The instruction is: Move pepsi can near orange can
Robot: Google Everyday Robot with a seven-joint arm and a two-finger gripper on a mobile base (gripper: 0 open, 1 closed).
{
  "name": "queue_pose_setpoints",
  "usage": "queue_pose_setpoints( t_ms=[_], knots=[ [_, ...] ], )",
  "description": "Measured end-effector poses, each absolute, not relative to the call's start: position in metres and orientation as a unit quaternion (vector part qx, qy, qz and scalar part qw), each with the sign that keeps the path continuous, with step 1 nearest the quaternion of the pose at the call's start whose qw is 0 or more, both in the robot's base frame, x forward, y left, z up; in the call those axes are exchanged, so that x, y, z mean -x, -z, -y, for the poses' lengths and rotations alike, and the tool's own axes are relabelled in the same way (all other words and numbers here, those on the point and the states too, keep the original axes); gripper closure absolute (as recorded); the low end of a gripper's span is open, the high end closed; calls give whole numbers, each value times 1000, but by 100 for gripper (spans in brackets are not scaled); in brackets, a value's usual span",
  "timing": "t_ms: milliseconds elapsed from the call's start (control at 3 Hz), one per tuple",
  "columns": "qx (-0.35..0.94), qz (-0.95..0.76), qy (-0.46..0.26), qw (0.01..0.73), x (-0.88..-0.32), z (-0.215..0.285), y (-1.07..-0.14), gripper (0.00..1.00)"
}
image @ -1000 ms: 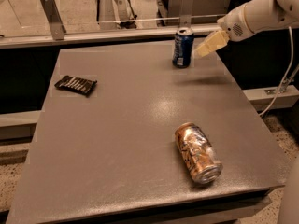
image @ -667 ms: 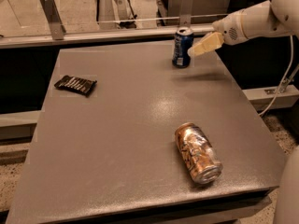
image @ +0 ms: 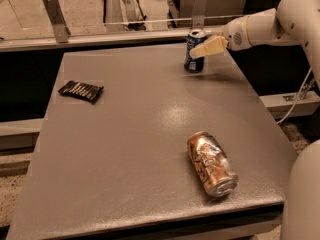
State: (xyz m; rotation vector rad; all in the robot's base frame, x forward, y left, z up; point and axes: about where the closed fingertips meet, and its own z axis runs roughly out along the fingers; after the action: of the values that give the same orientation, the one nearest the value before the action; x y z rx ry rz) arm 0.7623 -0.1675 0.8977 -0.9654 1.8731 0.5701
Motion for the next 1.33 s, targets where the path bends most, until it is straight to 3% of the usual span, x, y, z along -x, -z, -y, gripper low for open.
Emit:
queue_pose_setpoints(
  t_ms=[1000, 1333],
  knots=[
    [440, -726, -281, 447, -736, 140, -929, 88],
    [473, -696, -287, 458, -701, 147, -953, 100]
  ],
)
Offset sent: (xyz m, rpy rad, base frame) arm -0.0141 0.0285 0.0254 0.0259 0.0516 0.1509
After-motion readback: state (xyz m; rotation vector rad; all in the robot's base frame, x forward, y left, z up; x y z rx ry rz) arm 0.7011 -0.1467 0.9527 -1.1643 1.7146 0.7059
